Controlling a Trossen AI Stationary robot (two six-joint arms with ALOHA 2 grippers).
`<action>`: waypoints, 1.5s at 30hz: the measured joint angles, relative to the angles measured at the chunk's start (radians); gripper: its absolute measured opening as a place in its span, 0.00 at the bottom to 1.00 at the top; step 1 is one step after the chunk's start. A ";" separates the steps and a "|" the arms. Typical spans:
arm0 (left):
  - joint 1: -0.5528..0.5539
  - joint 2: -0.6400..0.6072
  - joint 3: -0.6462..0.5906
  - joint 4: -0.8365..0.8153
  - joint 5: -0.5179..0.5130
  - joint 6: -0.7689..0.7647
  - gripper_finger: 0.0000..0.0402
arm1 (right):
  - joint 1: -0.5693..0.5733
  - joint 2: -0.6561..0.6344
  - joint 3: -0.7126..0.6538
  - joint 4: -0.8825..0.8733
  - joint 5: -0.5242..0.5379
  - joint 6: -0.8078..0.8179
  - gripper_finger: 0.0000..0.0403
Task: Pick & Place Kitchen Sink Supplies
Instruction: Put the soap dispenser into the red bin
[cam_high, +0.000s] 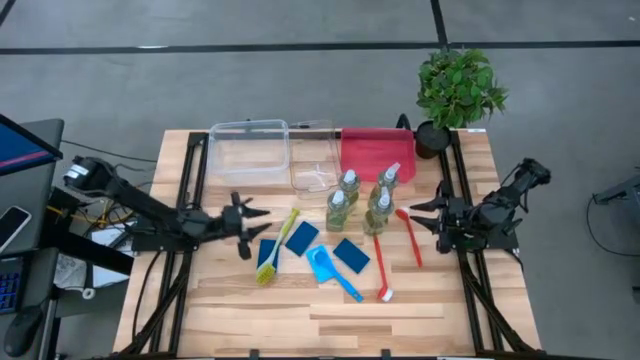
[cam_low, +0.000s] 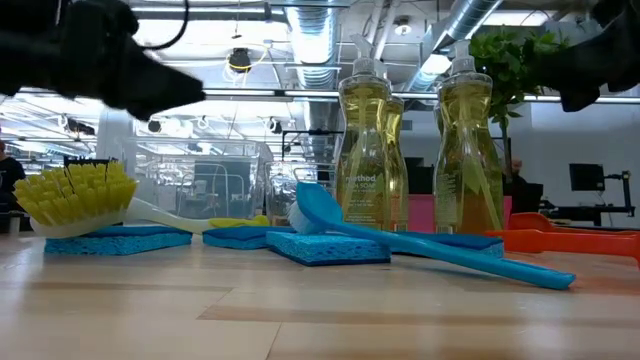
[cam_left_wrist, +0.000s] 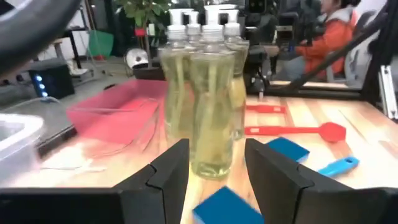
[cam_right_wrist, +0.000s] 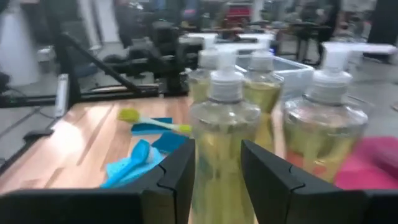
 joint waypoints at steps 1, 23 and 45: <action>-0.021 0.046 0.037 0.004 -0.030 0.004 0.39 | -0.004 0.011 0.000 0.022 0.020 0.018 0.30; -0.233 0.259 0.455 -0.499 -0.373 -0.266 0.39 | 0.000 0.476 0.298 -0.466 -0.065 0.494 0.37; -0.146 0.260 0.454 -0.696 -0.186 -0.588 0.39 | 0.001 0.805 0.329 -0.611 -0.123 0.921 0.36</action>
